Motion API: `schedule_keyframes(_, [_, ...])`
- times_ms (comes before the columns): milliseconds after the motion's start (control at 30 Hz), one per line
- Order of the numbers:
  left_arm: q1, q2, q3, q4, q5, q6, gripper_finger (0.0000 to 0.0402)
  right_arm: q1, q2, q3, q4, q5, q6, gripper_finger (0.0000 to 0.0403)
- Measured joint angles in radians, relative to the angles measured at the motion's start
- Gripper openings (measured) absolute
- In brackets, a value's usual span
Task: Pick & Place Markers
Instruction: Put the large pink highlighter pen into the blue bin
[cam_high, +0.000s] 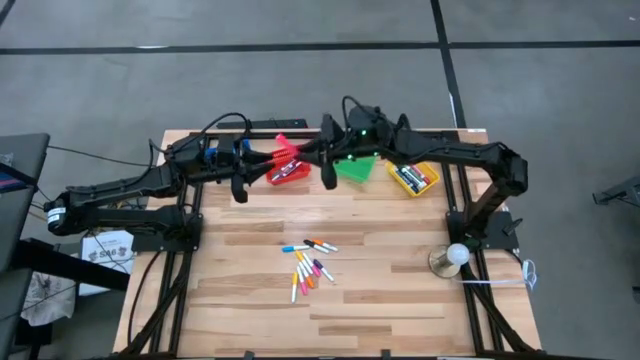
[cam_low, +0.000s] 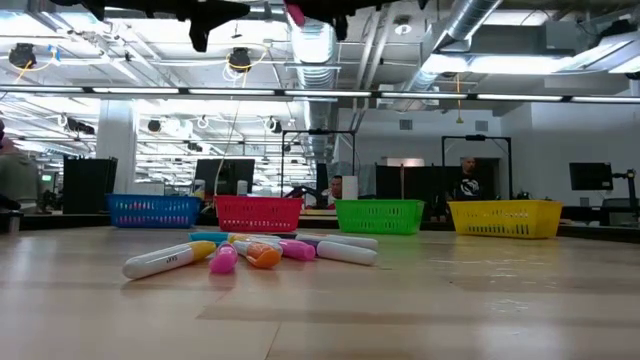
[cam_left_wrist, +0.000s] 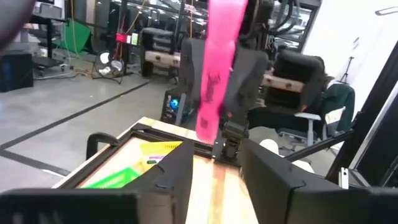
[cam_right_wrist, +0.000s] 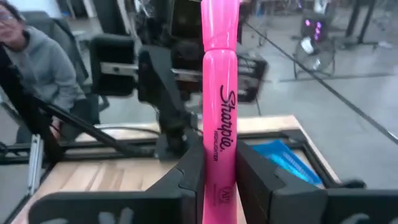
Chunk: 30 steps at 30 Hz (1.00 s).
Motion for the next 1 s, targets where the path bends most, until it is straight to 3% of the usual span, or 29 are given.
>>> schedule_keyframes(167, [-0.001, 0.000, 0.000, 0.010, -0.003, 0.073, 0.0164, 0.011, 0.044, 0.001, 0.098, -0.023, -0.033, 0.0057])
schedule_keyframes(367, [-0.007, 0.000, 0.000, 0.072, -0.005, 0.123, 0.0182, 0.020, 0.130, 0.012, 0.164, -0.133, -0.001, 0.0057])
schedule_keyframes(833, [-0.013, 0.074, 0.002, 0.101, 0.027, 0.123, 0.0175, 0.036, 0.172, 0.075, 0.161, -0.143, -0.009, 0.0057])
schedule_keyframes(1000, [-0.013, 0.083, 0.003, 0.111, 0.032, 0.120, 0.0141, 0.035, 0.170, 0.075, 0.156, -0.141, -0.010, 0.0058])
